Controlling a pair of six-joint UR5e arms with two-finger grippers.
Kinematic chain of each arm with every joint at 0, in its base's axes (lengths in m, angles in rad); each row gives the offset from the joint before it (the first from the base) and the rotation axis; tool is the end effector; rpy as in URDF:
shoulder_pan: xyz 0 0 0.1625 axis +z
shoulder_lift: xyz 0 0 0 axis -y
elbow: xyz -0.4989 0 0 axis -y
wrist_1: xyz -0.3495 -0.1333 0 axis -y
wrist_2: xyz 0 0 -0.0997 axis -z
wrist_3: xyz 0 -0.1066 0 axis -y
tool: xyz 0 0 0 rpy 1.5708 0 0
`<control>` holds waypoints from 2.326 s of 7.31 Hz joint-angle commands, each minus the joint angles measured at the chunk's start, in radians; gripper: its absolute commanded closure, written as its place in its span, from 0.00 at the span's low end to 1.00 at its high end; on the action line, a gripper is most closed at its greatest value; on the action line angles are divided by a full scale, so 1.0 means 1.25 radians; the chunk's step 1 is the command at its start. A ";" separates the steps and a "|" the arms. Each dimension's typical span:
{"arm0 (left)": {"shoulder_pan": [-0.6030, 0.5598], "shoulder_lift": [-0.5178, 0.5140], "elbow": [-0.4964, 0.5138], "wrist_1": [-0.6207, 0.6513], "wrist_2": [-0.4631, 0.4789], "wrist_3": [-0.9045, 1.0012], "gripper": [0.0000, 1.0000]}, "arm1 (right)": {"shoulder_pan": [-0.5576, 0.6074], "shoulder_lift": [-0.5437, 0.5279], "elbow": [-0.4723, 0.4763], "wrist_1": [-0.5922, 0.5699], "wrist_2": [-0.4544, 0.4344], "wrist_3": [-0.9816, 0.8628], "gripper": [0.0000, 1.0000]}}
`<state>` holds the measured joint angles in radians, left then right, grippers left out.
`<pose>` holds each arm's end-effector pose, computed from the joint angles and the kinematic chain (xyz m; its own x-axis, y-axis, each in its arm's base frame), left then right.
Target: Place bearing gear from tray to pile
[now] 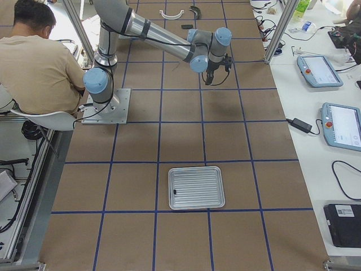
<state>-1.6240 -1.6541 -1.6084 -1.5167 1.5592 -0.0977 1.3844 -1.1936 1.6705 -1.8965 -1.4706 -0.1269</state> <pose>-0.1599 -0.4730 0.5045 -0.9990 -0.0450 0.0050 -0.0446 0.9967 0.0676 0.0346 -0.5935 0.3460 -0.9903 0.0746 -0.1172 0.0583 0.9889 0.1369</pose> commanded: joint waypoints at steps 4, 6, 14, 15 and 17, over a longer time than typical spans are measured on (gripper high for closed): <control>-0.206 -0.204 -0.167 0.382 -0.002 -0.154 0.00 | -0.349 -0.005 -0.006 0.052 -0.149 -0.496 0.00; -0.235 -0.261 -0.215 0.496 -0.004 -0.149 0.00 | -0.452 0.001 -0.010 0.039 -0.200 -0.524 0.00; -0.265 -0.329 -0.204 0.638 0.003 -0.180 0.16 | -0.625 0.194 -0.134 -0.097 -0.286 -0.854 0.06; -0.265 -0.329 -0.206 0.635 0.004 -0.183 0.61 | -0.633 0.215 -0.156 -0.097 -0.286 -0.856 0.12; -0.265 -0.324 -0.206 0.633 0.006 -0.184 1.00 | -0.636 0.228 -0.164 -0.093 -0.291 -0.853 0.31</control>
<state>-1.9558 -2.0611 -1.8651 -0.7243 1.5653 -0.3266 0.5928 -0.9197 1.4721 -2.0162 -1.8315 -1.1941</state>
